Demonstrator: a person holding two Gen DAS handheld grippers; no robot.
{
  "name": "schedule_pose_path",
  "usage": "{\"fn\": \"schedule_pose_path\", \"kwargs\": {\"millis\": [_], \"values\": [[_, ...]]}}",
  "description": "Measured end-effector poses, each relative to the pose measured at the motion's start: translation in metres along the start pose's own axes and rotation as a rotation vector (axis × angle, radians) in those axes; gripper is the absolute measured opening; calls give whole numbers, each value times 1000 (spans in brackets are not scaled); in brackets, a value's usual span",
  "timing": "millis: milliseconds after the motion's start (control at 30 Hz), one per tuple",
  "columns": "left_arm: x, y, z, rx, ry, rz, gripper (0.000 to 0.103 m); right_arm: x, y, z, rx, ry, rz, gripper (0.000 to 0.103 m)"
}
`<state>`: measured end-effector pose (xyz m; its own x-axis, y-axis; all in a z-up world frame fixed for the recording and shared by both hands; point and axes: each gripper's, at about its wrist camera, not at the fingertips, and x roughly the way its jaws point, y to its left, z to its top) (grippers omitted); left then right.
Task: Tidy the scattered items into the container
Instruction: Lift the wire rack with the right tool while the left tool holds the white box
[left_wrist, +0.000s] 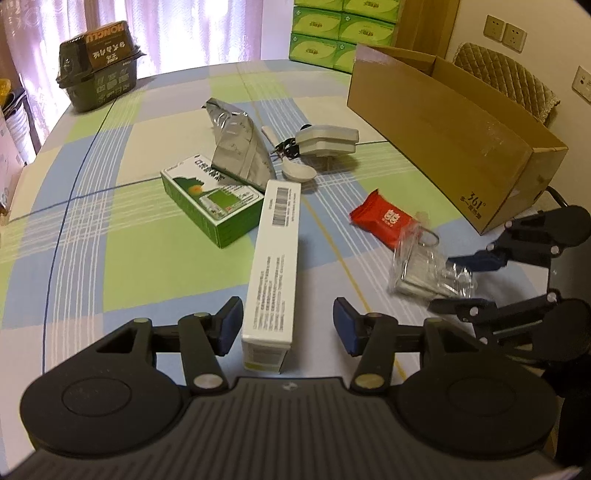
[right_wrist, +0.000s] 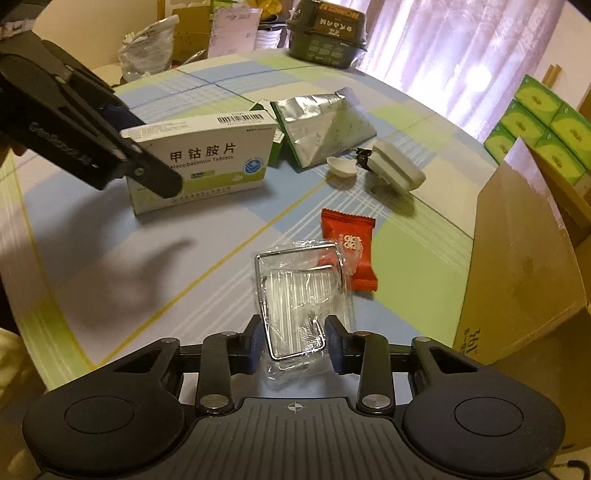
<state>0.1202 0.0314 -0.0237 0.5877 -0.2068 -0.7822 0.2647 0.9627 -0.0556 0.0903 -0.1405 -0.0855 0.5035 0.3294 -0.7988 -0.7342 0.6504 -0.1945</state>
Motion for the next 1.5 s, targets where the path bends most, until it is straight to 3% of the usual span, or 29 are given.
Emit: {"fn": "schedule_pose_path", "kwargs": {"millis": [267, 533, 800, 933, 1000, 1500], "values": [[11, -6, 19, 88, 64, 17, 48, -7, -1, 1, 91, -9, 35, 36], [29, -9, 34, 193, 139, 20, 45, -6, 4, -5, 31, -30, 31, 37], [40, -6, 44, 199, 180, -7, 40, -2, 11, -8, -42, -28, 12, 37], [44, -3, 46, 194, 193, -3, 21, -1, 10, -7, -18, -28, 8, 36], [44, -3, 46, 195, 202, -8, 20, -2, 9, -7, -2, -28, 7, 34], [1, -21, 32, 168, 145, -24, 20, -36, 2, -8, 117, -92, -16, 33]]}}
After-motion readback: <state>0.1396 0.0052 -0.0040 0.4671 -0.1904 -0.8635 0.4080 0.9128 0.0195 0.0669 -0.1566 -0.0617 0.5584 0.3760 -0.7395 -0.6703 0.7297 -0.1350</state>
